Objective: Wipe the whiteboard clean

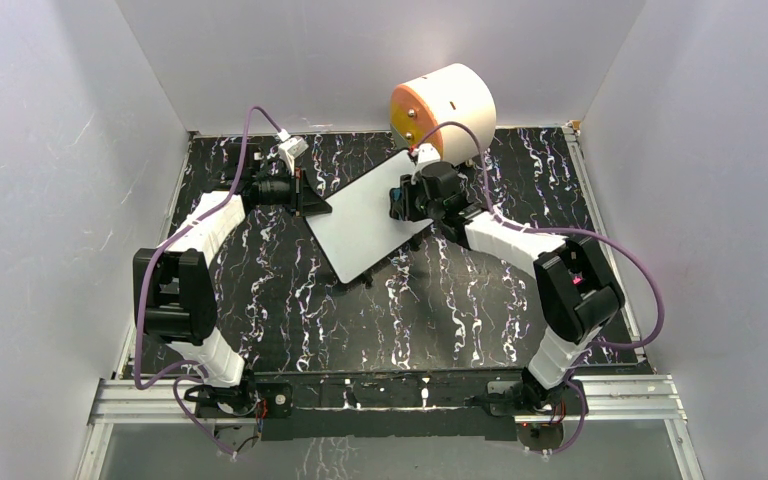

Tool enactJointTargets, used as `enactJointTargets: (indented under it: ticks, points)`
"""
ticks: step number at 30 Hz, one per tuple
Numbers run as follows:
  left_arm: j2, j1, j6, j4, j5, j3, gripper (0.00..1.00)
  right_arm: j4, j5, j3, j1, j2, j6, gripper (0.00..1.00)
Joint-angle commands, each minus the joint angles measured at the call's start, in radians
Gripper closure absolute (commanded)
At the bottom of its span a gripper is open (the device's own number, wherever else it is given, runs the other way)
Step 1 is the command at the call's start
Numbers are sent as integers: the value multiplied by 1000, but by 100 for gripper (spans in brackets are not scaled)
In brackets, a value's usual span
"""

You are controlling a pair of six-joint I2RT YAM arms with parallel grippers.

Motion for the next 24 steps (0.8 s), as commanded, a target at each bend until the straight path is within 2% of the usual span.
enactJointTargets:
  ticks: [1, 7, 11, 17, 20, 24]
  points:
    - [3, -33, 58, -70, 89, -4, 100, 48, -73, 119, 69, 14, -40, 83]
    - [5, -34, 56, -64, 94, -2, 100, -21, -133, 138, 102, 62, -95, 83]
    - [10, -34, 61, -71, 94, -1, 100, -36, -62, 143, 70, 68, -99, 85]
    - [9, -34, 76, -84, 91, -2, 100, -32, 3, 140, -68, 79, -79, 85]
    - [14, -34, 77, -86, 92, 3, 100, -44, 90, 137, -78, 82, -104, 85]
    - [17, -34, 74, -83, 93, 6, 100, -36, 100, 103, -68, 75, -103, 85]
